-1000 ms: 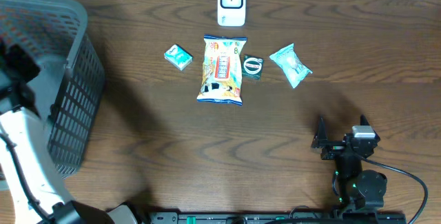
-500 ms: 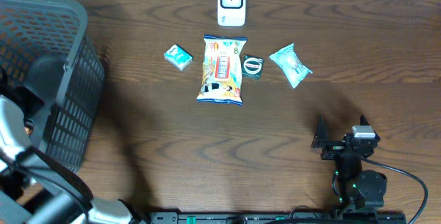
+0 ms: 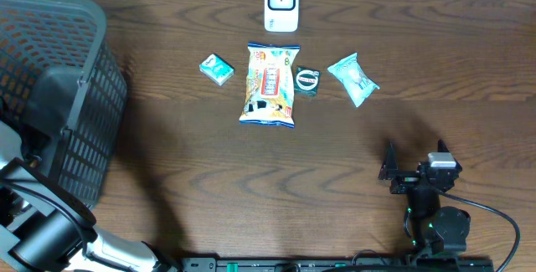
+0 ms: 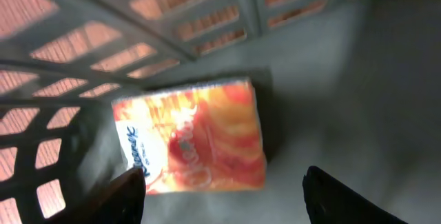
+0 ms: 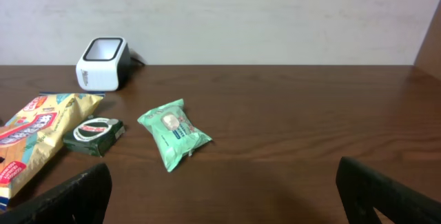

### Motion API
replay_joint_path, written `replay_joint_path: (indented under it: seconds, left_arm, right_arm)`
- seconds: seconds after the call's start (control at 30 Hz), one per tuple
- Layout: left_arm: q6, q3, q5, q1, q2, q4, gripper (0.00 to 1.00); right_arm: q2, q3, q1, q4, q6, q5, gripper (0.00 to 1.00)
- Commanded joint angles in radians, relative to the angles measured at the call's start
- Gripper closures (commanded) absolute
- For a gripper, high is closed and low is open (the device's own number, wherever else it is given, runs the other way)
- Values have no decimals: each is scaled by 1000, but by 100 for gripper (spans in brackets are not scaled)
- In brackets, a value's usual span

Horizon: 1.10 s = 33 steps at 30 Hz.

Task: Scan the item barcode
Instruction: 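Reach the left gripper into the basket toward the orange Kleenex pack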

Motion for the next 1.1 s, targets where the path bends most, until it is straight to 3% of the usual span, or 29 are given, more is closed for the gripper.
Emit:
replay_joint_path:
  seconds: [0.0, 0.3, 0.47, 0.57, 0.73, 1.07]
  left_arm:
    - [-36, 3, -24, 3, 11, 16, 28]
    - [-35, -8, -26, 3, 74, 58, 28]
    - [-35, -8, -25, 3, 105, 69, 34]
    - [-35, -8, -35, 3, 117, 68, 48]
    - [-35, -8, -48, 3, 116, 63, 92]
    - [-41, -8, -47, -4, 14, 15, 93]
  right_arm:
    - [-2, -2, -8, -4, 10, -2, 1]
    - [-2, -2, -8, -4, 10, -2, 1]
    - [-2, -2, -8, -4, 10, -2, 1]
    - [-2, -2, -8, -4, 10, -2, 1]
    - [-2, -2, -8, -4, 10, -2, 1]
    - [-2, -2, -8, -4, 10, -2, 1]
